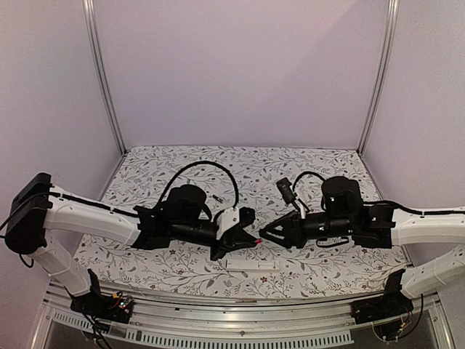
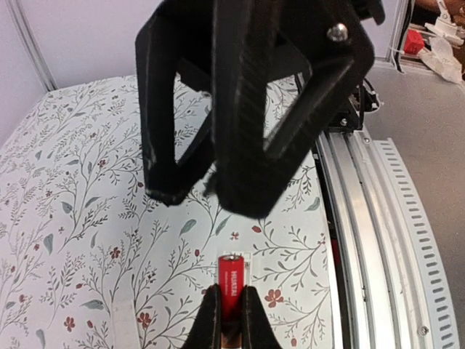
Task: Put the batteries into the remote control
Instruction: Place the battery in the battery compartment.
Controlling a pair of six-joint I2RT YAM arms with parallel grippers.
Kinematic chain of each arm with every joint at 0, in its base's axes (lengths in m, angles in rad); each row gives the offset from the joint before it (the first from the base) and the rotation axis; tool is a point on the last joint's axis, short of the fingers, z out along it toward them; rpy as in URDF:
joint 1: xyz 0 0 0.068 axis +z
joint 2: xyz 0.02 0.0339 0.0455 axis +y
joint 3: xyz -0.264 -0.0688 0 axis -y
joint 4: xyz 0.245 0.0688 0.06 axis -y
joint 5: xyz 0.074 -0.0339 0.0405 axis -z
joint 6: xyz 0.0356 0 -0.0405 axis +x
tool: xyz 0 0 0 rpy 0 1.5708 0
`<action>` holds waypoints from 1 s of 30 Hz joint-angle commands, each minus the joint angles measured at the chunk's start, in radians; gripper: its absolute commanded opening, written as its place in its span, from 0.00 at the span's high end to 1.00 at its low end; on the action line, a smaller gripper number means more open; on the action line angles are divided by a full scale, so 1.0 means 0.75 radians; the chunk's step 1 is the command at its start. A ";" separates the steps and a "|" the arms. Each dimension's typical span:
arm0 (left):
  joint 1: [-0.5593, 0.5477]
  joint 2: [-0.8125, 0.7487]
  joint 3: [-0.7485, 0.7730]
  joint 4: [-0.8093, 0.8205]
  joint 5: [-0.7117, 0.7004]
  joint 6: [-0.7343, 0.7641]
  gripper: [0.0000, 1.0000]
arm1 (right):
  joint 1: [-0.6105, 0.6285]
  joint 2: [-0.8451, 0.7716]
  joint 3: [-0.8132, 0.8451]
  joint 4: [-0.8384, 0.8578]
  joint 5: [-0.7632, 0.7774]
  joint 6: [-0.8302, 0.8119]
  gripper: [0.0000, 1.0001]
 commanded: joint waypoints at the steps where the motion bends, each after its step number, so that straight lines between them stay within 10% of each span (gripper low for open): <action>1: -0.015 0.133 0.113 -0.054 0.005 -0.013 1.00 | -0.110 -0.115 -0.078 -0.182 0.139 0.070 0.58; 30: -0.061 0.689 0.736 -0.846 -0.019 0.192 1.00 | -0.285 -0.274 -0.389 -0.213 0.235 0.193 0.56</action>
